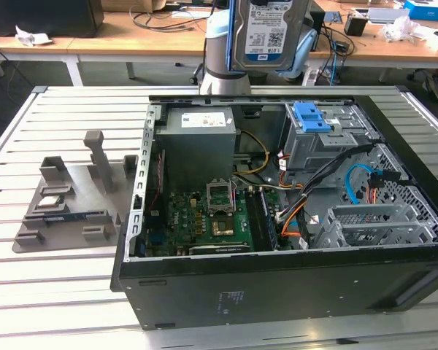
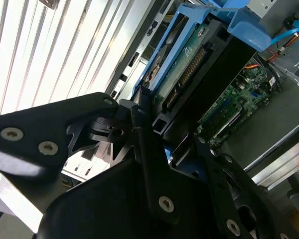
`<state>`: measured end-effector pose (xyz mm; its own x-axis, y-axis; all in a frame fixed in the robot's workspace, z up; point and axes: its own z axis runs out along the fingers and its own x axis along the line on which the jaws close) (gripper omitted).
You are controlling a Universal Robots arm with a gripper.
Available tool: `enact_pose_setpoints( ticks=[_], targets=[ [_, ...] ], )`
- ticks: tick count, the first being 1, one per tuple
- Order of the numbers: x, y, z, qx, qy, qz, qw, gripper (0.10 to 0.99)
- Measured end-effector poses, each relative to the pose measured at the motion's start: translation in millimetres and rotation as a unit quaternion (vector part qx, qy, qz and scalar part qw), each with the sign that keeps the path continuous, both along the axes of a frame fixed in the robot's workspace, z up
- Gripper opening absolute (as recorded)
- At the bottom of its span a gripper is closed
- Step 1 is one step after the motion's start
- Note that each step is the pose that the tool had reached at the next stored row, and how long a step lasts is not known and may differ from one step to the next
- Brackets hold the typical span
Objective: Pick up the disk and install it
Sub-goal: 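Pick up the disk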
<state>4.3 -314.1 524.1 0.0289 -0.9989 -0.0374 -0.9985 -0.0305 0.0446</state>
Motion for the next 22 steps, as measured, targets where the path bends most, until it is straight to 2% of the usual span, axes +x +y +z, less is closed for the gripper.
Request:
enact_pose_setpoints(
  ticks=[9, 22],
  targets=[
    [0.3, -1.3, 0.1, 0.0, 0.0, 0.0, 1.0, 0.365],
    [0.3, -29.7, 0.0, 0.0, 0.0, 0.0, 1.0, 0.365]
  ],
)
